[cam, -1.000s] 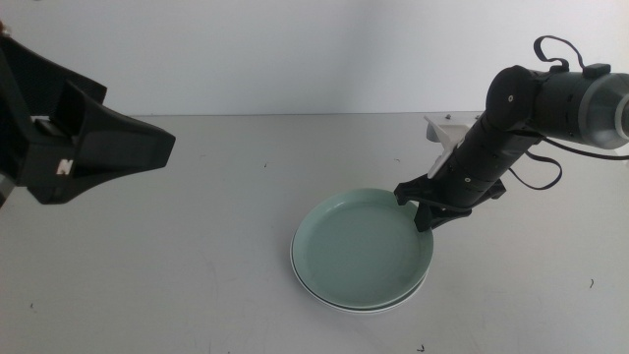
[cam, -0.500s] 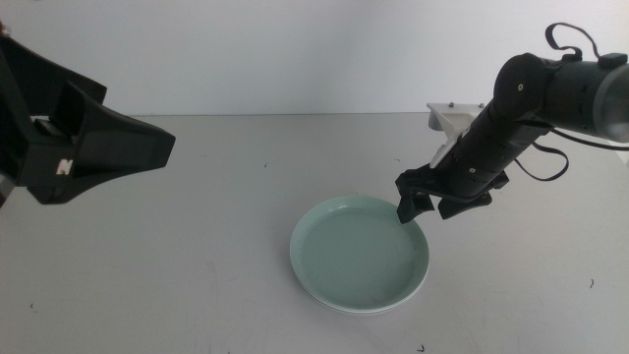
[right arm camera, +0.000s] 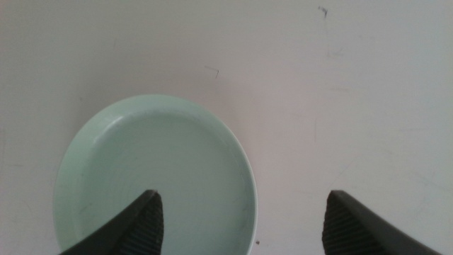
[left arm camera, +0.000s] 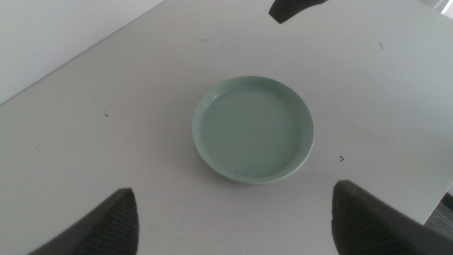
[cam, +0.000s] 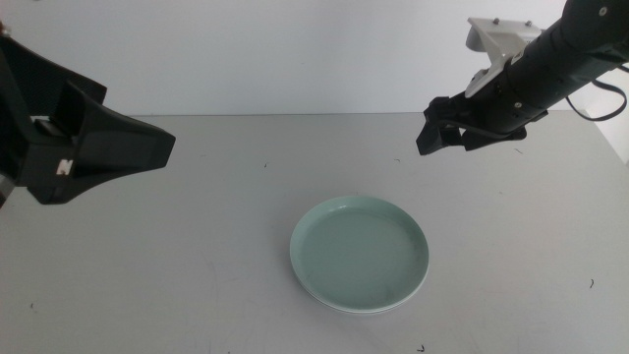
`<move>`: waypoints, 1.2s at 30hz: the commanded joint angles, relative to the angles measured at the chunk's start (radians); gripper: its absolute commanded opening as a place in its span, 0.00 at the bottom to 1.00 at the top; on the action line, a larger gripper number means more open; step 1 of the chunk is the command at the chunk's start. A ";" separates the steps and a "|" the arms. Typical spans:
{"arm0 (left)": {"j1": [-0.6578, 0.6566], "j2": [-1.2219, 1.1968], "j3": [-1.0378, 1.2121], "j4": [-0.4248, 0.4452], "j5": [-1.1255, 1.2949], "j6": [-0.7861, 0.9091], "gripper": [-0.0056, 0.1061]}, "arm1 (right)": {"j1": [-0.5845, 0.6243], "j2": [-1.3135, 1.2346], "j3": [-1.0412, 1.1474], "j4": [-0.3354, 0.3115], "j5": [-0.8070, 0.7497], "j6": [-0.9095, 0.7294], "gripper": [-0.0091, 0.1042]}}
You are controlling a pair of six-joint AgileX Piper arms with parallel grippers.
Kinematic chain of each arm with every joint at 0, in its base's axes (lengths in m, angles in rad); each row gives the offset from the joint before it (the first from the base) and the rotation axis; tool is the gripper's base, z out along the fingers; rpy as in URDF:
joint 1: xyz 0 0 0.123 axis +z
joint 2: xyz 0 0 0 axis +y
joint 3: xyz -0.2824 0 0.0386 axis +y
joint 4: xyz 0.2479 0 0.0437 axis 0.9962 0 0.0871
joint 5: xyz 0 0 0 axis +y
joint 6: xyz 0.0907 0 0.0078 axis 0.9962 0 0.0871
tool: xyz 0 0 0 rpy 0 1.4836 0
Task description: Stack the three bowls on top of each other.
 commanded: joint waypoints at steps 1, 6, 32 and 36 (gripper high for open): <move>0.001 -0.013 -0.028 -0.036 -0.052 -0.011 0.99 | -0.011 -0.069 -0.055 0.002 -0.027 -0.012 0.59; 0.025 0.045 -0.037 -0.014 -0.260 -0.148 0.99 | -0.033 -0.093 -0.142 -0.013 -0.001 -0.002 0.54; 0.383 -0.151 0.430 -0.212 -0.625 0.146 0.99 | -0.378 -0.636 0.411 0.046 -0.370 -0.207 0.52; 0.278 -0.305 0.590 -0.212 -0.788 0.211 0.99 | -0.378 -0.806 0.584 0.069 -0.543 -0.265 0.52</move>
